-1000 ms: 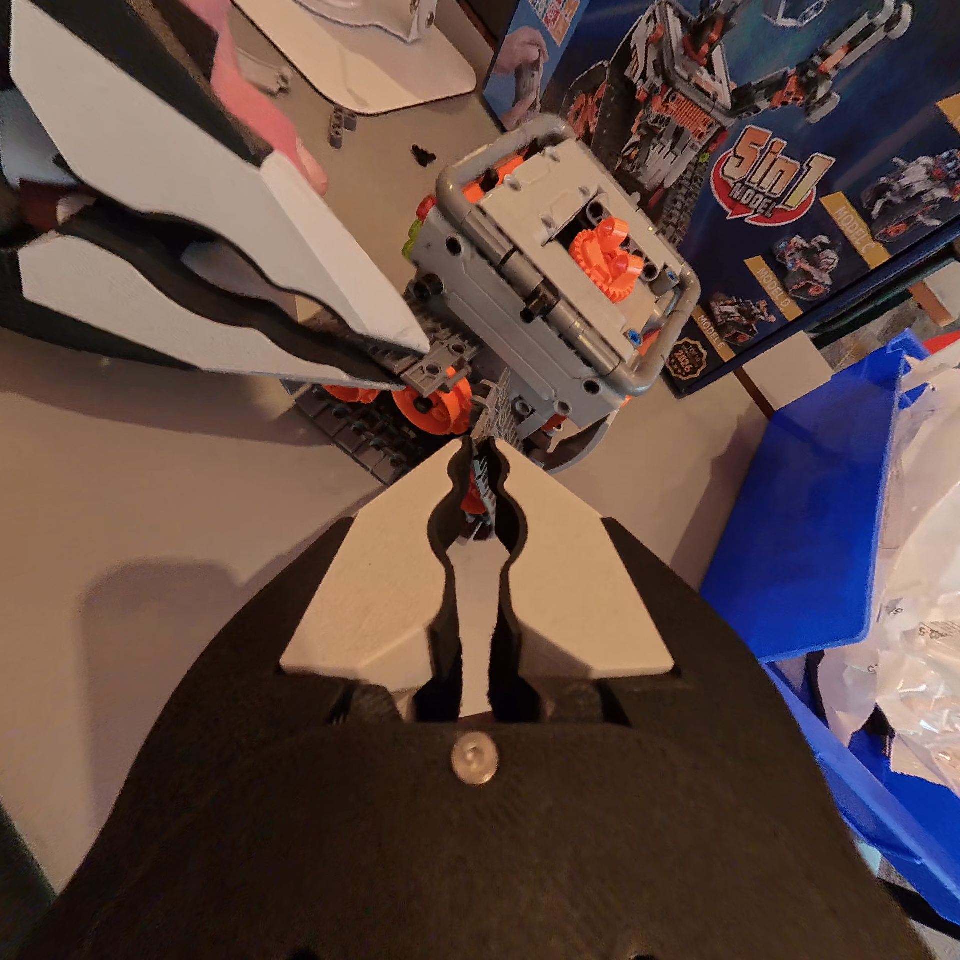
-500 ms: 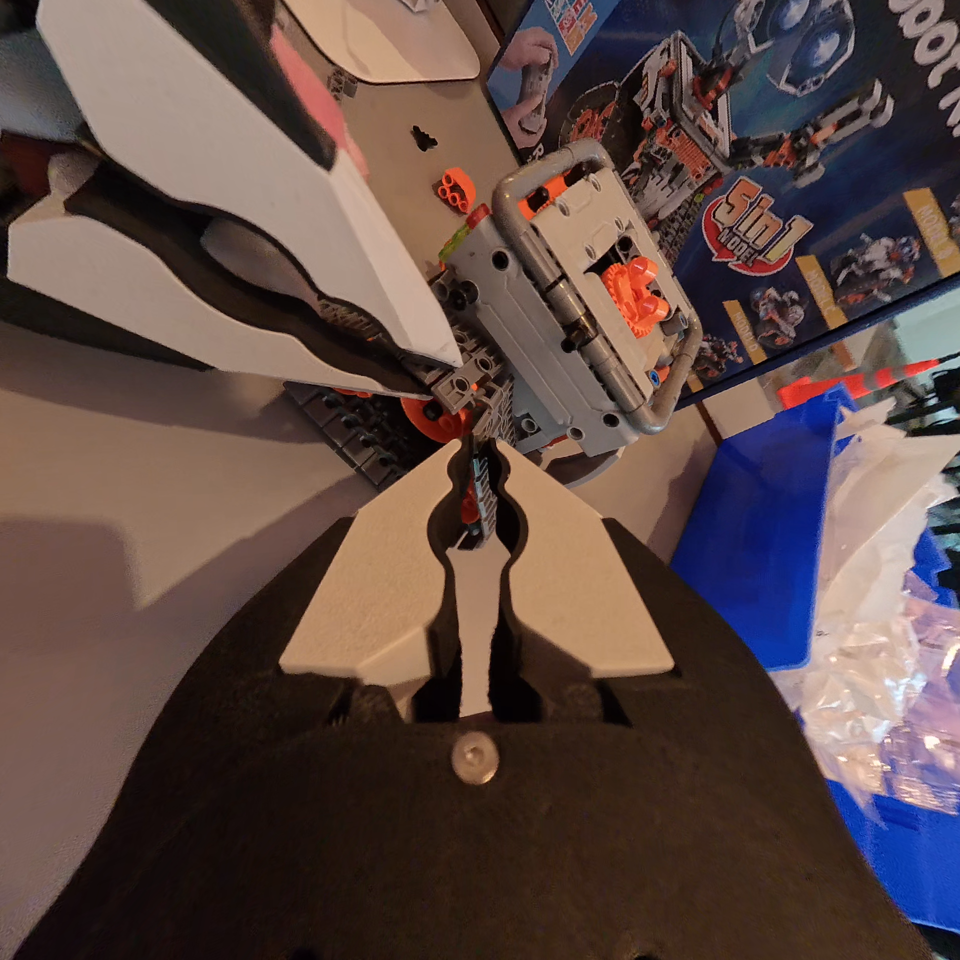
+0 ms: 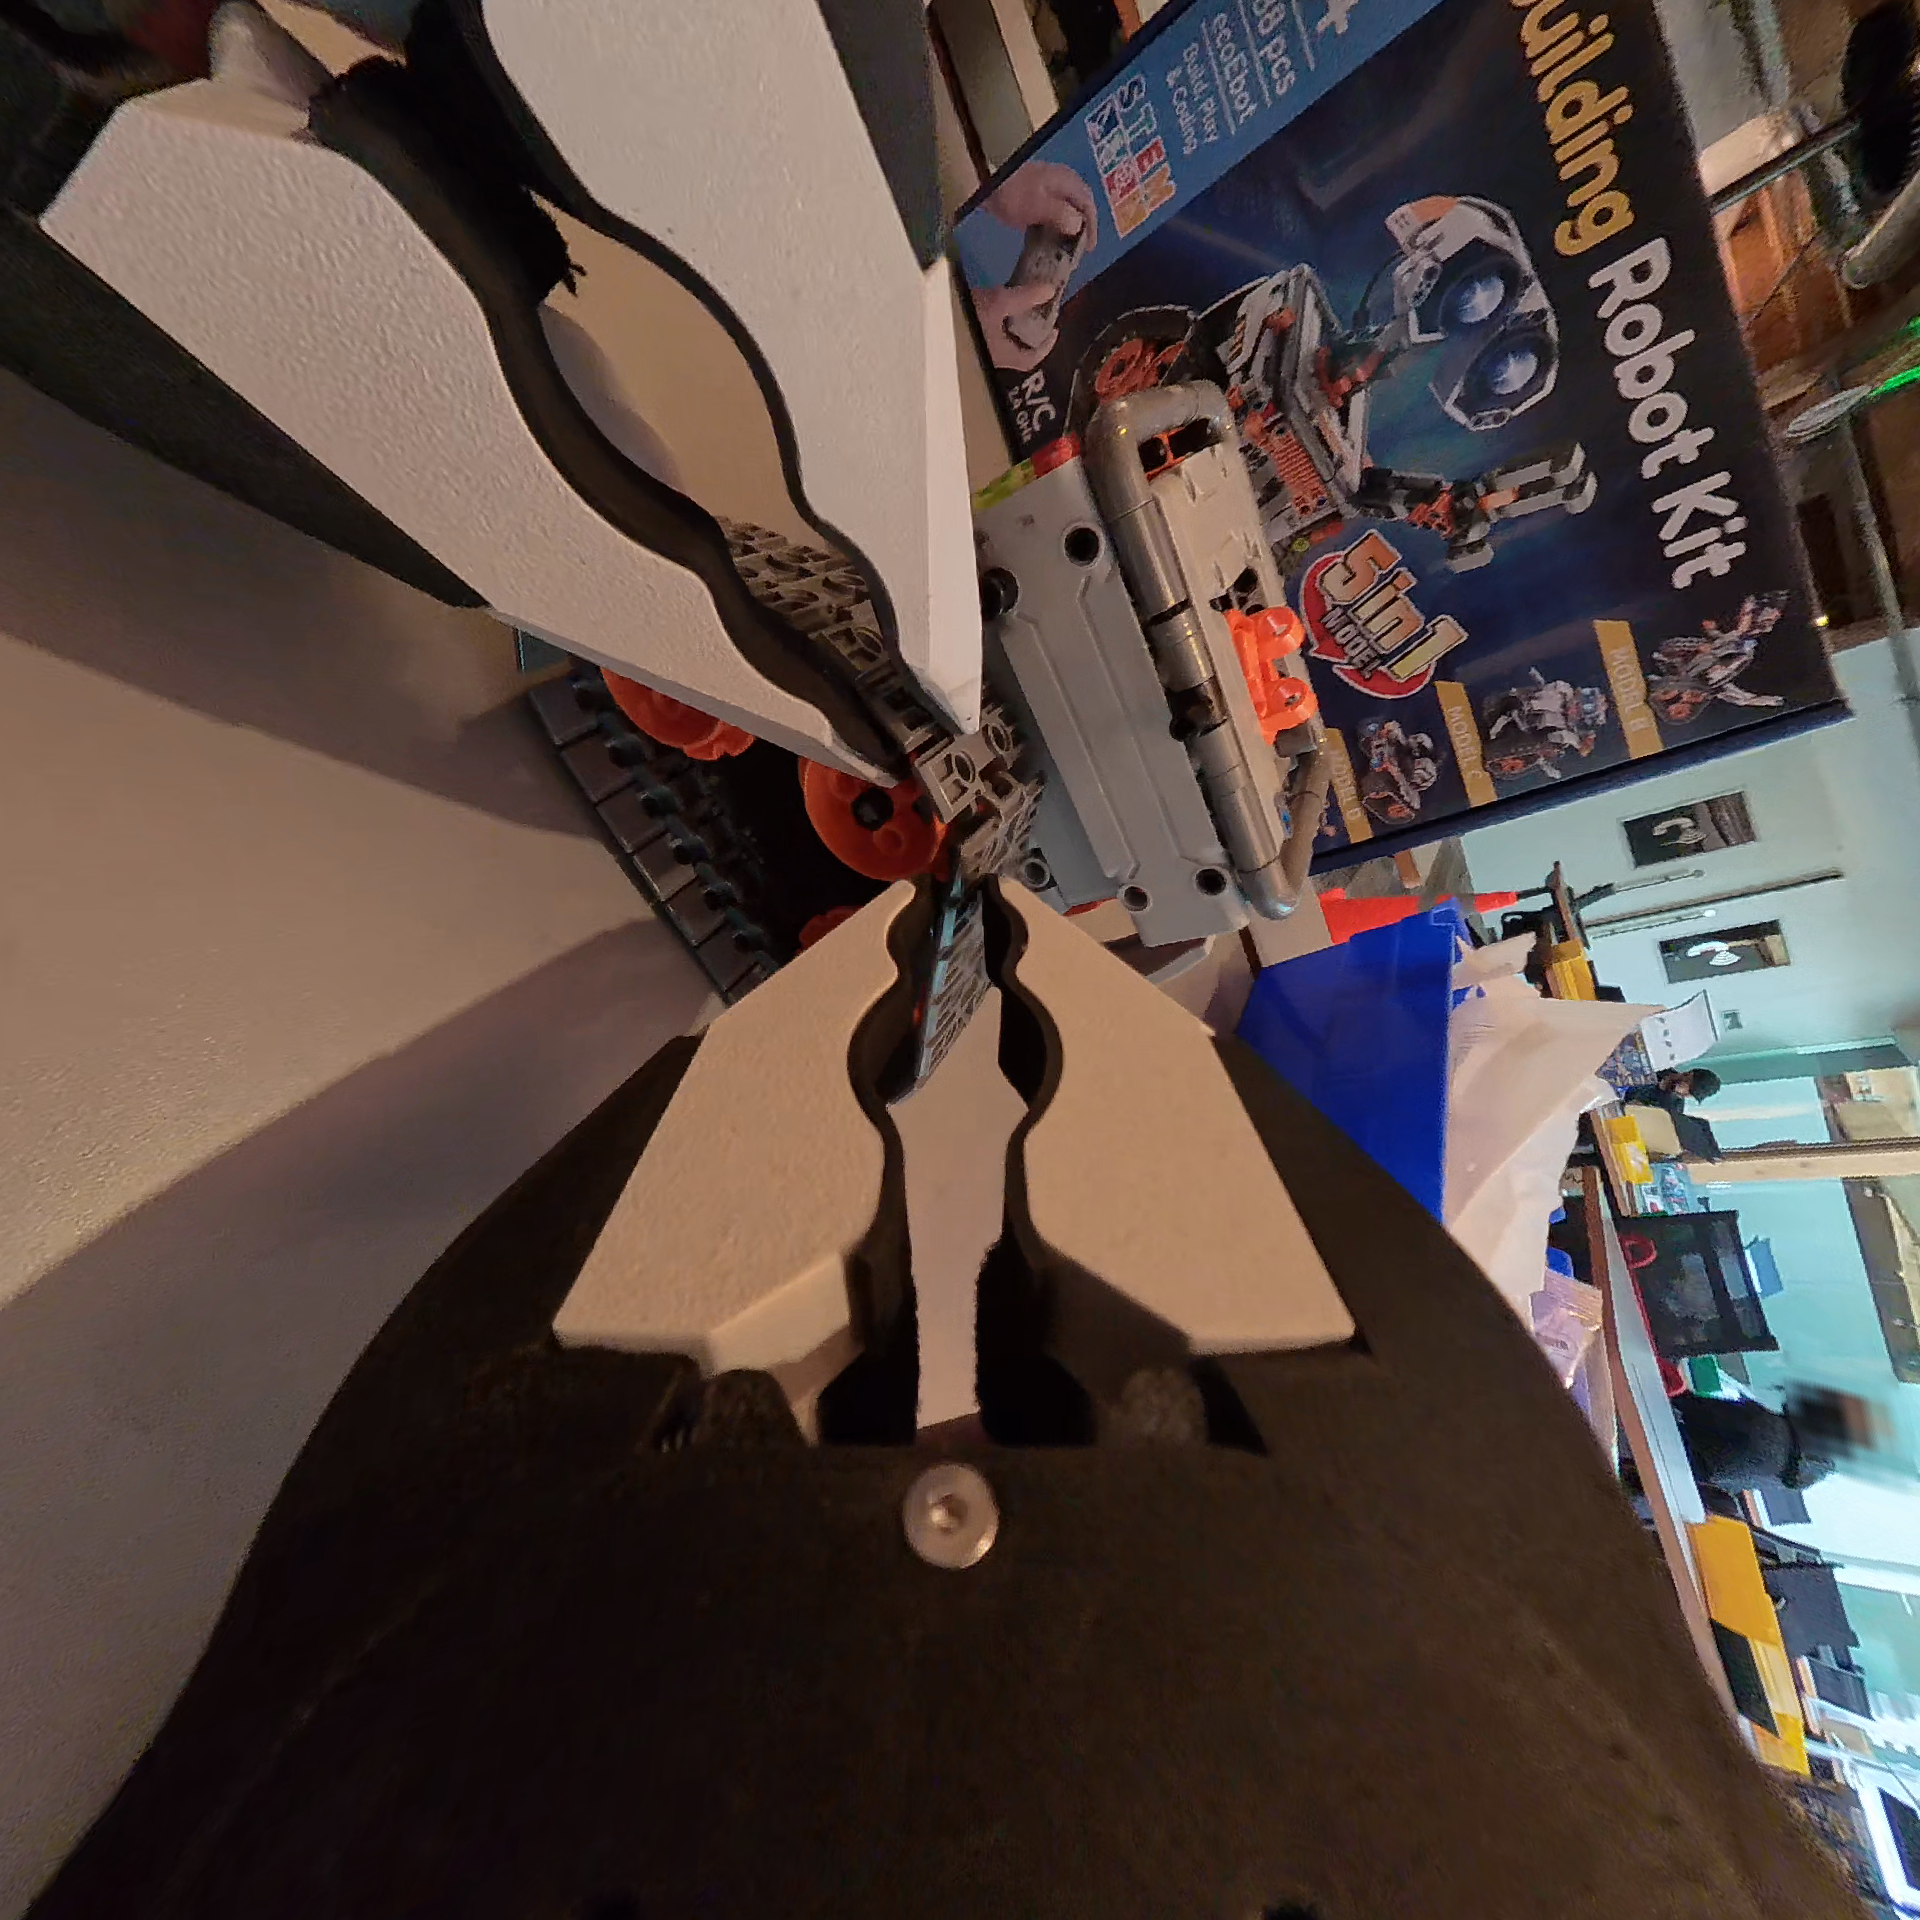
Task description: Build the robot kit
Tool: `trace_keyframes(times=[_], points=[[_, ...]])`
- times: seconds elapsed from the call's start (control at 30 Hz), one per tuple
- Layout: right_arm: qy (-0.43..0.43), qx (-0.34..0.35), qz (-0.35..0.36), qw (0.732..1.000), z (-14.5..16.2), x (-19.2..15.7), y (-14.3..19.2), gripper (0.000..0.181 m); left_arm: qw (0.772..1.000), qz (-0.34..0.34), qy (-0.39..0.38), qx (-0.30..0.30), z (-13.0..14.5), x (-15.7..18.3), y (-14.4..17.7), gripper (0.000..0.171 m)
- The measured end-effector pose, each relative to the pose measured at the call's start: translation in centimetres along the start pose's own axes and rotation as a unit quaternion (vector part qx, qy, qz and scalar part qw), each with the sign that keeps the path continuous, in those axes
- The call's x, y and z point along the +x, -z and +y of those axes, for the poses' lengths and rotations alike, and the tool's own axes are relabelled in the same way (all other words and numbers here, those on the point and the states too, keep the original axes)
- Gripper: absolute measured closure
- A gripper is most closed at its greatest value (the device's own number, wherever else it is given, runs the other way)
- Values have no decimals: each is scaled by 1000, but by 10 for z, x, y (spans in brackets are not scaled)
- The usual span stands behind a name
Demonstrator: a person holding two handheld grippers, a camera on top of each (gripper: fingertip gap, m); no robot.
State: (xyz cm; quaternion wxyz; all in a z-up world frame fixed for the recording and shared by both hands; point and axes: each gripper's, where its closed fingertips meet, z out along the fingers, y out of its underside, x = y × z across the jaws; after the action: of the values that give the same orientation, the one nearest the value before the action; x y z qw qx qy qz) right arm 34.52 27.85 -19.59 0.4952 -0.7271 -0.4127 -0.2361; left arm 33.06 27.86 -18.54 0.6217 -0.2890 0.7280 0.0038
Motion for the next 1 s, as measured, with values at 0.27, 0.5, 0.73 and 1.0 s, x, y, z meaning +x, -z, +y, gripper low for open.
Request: trace_keyframes(times=[0.27,0.5,0.73,1.0], points=[[-29,23,5,999,-9,3,0,176,1000,1,1,1,0,-1,-1,163],[-24,35,19,999,-11,4,-2,175,1000,-1,4,0,2,-2,-2,163],[-14,38,42,998,-12,5,-3,173,1000,-1,8,3,3,-3,-3,163],[-17,41,42,998,-12,6,-4,176,1000,-3,5,4,4,-3,-3,164]])
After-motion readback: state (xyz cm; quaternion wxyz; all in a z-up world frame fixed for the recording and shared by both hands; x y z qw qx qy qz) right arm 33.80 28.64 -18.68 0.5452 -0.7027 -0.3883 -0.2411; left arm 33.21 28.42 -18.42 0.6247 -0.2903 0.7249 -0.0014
